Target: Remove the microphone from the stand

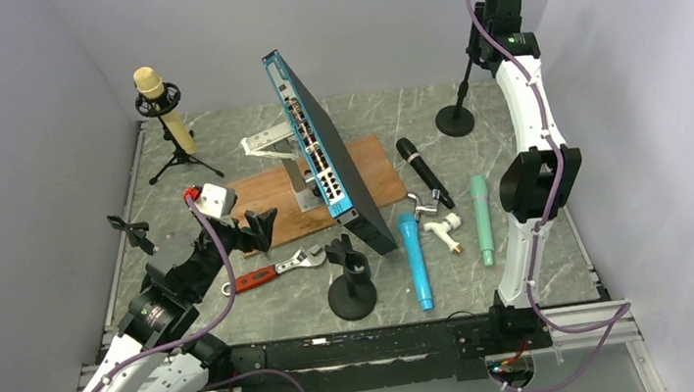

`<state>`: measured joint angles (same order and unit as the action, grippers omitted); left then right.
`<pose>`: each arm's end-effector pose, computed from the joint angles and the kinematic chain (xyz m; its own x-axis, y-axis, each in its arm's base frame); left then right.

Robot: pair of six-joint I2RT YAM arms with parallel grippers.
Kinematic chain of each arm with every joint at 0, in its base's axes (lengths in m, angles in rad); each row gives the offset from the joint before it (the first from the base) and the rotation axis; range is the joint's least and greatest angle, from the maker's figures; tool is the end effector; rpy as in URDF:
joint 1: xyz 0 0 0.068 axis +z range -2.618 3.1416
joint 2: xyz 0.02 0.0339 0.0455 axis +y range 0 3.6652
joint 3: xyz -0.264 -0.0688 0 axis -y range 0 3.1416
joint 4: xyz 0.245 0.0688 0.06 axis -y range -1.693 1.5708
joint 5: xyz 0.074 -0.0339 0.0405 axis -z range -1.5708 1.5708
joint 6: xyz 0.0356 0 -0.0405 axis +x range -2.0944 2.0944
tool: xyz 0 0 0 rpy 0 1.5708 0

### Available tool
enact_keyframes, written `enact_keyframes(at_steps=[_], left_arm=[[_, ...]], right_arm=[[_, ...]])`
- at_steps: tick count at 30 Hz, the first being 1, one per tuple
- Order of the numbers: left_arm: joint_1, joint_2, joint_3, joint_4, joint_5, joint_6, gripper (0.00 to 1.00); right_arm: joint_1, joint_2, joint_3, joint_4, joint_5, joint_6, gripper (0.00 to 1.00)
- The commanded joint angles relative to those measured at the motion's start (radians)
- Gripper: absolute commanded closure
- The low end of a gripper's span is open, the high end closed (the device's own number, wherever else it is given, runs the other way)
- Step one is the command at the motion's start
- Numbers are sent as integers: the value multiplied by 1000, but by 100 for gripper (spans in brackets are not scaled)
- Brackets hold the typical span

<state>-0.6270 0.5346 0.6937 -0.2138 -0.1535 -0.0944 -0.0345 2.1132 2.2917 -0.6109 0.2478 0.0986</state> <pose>0.1119 -0.0744 0.3401 -0.0871 -0.0519 -0.9948 0.4500 0.8889 -0.0858 0.4847 -0.0255 0.3967 -0.3916 0.1090 -0.9137 0.2960 0.9551 -0.0129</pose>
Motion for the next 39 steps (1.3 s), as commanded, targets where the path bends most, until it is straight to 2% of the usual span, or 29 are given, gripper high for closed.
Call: enact_keyframes(at_steps=[1, 13, 26, 31, 35, 39], left_arm=[[5, -2, 12, 27, 10, -10, 12], [4, 1, 12, 25, 12, -9, 12], [5, 4, 11, 24, 7, -7, 12], [4, 12, 13, 22, 8, -7, 12], [4, 15, 12, 21, 3, -5, 12], [4, 14, 10, 22, -3, -5, 13]], right_arm=[[2, 90, -67, -116, -53, 25, 71], [2, 148, -124, -114, -60, 23, 73], [1, 224, -73, -145, -49, 13, 64], [1, 205, -16, -160, -62, 18, 52], [2, 168, 50, -174, -65, 21, 37], [5, 99, 64, -164, -59, 15, 27]])
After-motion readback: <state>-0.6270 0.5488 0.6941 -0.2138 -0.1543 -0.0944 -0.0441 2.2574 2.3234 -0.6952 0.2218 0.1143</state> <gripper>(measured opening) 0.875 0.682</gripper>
